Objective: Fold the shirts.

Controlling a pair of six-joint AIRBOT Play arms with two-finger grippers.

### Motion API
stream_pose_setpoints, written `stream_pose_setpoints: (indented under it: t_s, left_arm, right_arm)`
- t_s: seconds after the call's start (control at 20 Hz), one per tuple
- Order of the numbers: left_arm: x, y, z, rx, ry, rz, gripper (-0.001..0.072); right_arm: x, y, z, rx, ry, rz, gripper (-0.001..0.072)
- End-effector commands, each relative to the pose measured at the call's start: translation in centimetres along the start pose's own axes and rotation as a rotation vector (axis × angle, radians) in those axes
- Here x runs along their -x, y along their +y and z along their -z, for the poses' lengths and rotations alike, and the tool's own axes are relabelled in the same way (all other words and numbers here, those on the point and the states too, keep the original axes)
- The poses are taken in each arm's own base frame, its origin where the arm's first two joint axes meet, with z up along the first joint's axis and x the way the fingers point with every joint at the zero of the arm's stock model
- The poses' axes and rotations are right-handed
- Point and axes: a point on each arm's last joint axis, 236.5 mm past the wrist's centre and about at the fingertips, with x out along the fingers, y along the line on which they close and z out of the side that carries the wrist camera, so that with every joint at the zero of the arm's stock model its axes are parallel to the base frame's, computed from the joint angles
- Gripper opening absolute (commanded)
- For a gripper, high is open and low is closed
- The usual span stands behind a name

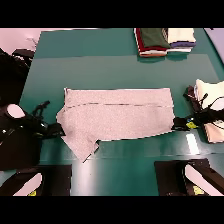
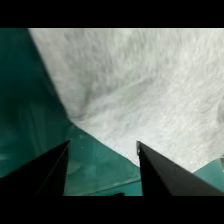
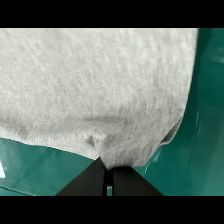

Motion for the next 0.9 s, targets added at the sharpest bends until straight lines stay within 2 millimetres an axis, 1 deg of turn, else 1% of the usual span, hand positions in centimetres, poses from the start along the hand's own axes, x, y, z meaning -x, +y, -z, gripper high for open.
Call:
stream_pose_setpoints:
  t_s: [0.0, 0.05, 0.1, 0.15, 0.3, 0.35, 0.4, 0.45, 0.6, 0.7, 0.75, 0.8, 0.85]
  left_arm:
    - [-3.3, -1.7, 3.2, 0.034, 0.079, 0.063, 0.0499]
    - [-4.0, -2.0, 3.8, 0.037, 0.090, 0.071, 0.0498]
    - [-4.5, -2.1, 3.9, 0.040, 0.085, 0.070, 0.0498]
    - [-4.8, -2.2, 3.7, 0.045, 0.068, 0.070, 0.0498]
    - [-4.7, -3.1, 1.4, 0.067, -0.023, 0.105, 0.0494]
    - [-4.4, -3.3, 1.0, 0.062, -0.033, 0.108, 0.0294]
    - [-4.1, -3.6, 0.7, 0.039, -0.040, 0.110, 0.0112]
    - [-3.5, -3.8, 0.3, 0.015, -0.045, 0.107, 0.0022]
    - [-1.2, -4.5, -0.7, -0.051, -0.070, 0.089, 0.0019]
    - [1.6, -4.8, -1.2, -0.095, -0.153, 0.061, 0.0018]
    - [3.1, -4.7, -0.9, -0.112, -0.186, 0.038, 0.0018]
    - [4.2, -4.6, 0.0, -0.131, -0.197, 0.025, 0.0018]
    - [5.2, -4.9, 1.3, -0.154, -0.195, 0.028, 0.0019]
  right_arm:
    - [0.8, 0.2, -0.3, 0.014, -0.026, 0.014, 0.0012]
    - [0.8, 0.2, -0.3, 0.013, -0.026, 0.013, 0.0012]
    - [0.8, 0.2, -0.3, 0.014, -0.026, 0.014, 0.0012]
    - [0.8, 0.2, -0.3, 0.013, -0.026, 0.013, 0.0012]
    - [0.8, 0.2, -0.2, 0.014, -0.021, 0.013, 0.0012]
    - [0.8, 0.3, 0.0, 0.014, -0.014, 0.011, 0.0012]
    - [0.8, 0.3, 0.1, 0.014, -0.009, 0.010, 0.0012]
    - [0.8, 0.3, 0.2, 0.015, -0.006, 0.009, 0.0012]
    - [1.8, 0.7, 0.2, 0.028, 0.005, 0.008, 0.0013]
    - [3.0, 0.9, 0.2, 0.042, 0.017, 0.011, 0.0012]
    - [3.6, 0.6, 0.4, 0.050, 0.030, 0.030, 0.0012]
    - [3.9, 0.5, 0.9, 0.054, 0.051, 0.040, 0.0012]
    - [4.1, 0.2, 1.6, 0.058, 0.070, 0.054, 0.0012]
